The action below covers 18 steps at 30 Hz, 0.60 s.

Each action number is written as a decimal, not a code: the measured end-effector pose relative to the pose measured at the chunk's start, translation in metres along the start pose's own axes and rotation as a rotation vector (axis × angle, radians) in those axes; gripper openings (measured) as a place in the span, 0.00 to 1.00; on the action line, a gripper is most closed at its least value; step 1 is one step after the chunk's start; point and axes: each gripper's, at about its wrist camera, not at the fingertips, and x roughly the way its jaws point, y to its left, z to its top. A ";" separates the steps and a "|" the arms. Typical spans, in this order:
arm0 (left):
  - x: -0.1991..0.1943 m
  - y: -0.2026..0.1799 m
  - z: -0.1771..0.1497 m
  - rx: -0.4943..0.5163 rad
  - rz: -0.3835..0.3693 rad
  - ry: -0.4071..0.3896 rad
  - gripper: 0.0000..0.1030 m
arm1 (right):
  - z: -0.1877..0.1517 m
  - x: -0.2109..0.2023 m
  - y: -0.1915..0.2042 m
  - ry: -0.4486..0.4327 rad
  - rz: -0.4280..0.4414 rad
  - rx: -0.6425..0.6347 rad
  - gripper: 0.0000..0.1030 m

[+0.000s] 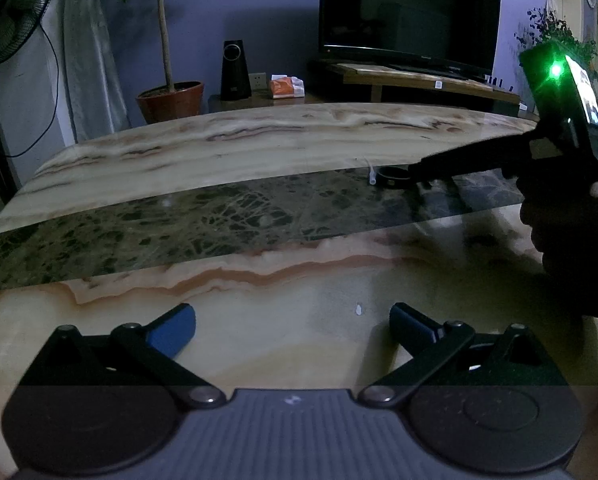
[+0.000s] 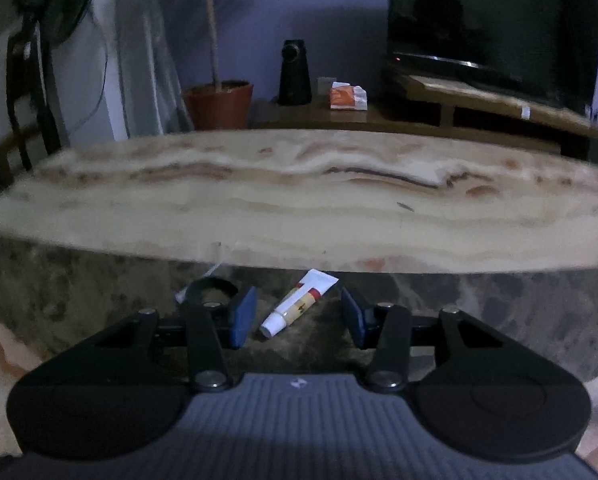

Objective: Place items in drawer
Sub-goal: 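Move the open right gripper toward the white ointment tube, then close the right gripper on the white ointment tube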

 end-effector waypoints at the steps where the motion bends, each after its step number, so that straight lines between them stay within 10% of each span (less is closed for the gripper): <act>1: 0.000 0.000 0.000 0.000 0.000 0.000 1.00 | 0.000 0.000 0.004 0.001 -0.011 -0.028 0.45; 8: 0.000 0.000 0.000 0.000 0.000 0.000 1.00 | -0.002 -0.003 0.000 -0.004 -0.008 -0.015 0.15; 18: 0.000 0.000 0.000 0.000 0.000 0.000 1.00 | -0.009 -0.017 -0.012 -0.046 0.034 0.047 0.14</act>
